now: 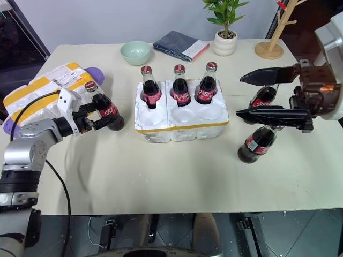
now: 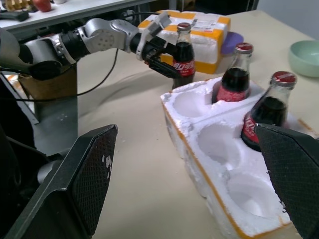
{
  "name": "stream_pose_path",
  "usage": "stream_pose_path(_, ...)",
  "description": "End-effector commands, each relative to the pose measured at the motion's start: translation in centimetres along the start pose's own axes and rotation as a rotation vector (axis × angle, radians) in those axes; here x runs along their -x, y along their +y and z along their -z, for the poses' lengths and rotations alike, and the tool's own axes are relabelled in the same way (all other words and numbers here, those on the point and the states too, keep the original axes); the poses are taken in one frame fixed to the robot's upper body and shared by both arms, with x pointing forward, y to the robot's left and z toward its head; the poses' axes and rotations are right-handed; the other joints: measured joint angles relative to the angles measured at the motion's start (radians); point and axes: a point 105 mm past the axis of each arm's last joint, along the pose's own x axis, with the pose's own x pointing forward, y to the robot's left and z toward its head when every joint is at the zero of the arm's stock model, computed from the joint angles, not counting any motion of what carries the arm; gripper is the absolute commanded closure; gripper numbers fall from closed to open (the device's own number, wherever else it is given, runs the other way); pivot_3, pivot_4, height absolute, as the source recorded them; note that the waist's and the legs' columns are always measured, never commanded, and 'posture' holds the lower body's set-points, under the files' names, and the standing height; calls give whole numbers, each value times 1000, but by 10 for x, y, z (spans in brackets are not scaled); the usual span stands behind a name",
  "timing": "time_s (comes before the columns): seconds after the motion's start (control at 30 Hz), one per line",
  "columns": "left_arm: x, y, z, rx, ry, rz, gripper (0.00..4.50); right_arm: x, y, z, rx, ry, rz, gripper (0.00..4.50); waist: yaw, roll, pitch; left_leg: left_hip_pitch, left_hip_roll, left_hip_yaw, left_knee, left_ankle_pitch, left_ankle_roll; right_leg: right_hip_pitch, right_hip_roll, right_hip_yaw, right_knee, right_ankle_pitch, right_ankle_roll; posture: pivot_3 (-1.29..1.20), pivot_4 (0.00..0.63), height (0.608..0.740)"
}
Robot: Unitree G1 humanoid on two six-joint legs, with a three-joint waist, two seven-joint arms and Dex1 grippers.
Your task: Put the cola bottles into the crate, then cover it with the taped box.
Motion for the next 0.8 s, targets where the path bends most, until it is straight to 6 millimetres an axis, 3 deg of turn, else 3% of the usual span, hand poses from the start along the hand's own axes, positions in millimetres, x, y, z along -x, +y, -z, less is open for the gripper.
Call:
stream_pose_path(0.03,-2,3,-12,-48,-32,-11,31,1,4,-12,50,-44,7,0,-1,0,0,0,0,0,0,0,0,0,0,0,0,0,0,0,150,740)
stream_pose_path(0.1,-2,4,-15,-53,-57,-15,31,-1,4,-12,47,-48,6,0,-1,0,0,0,0,0,0,0,0,0,0,0,0,0,0,0,150,740)
stream_pose_path(0.13,-2,6,-19,-58,-75,-23,270,-1,4,-11,46,-49,6,0,0,0,0,0,0,0,0,0,0,0,0,0,0,0,0,0,150,740)
stream_pose_path(0.27,1,11,-31,-45,-112,-40,1715,-4,4,-9,37,-58,3,0,-1,0,0,0,0,0,0,0,0,0,0,0,0,0,0,0,150,740)
stream_pose_path(0.5,18,-1,-50,-4,-112,85,1691,-5,1,-3,24,-58,17,0,-4,-3,2,0,0,0,0,0,0,0,0,0,0,0,0,0,150,740)
stream_pose_path(0.73,48,-25,-104,25,-97,327,1691,-7,1,4,18,-51,31,0,-3,-10,7,-1,0,-1,-1,0,0,-2,0,0,1,0,0,0,150,740)
stream_pose_path(0.8,47,-39,-132,22,-139,427,1691,-6,0,8,14,-42,39,0,4,-10,7,-1,0,-1,0,0,0,-1,0,0,1,0,0,0,150,740)
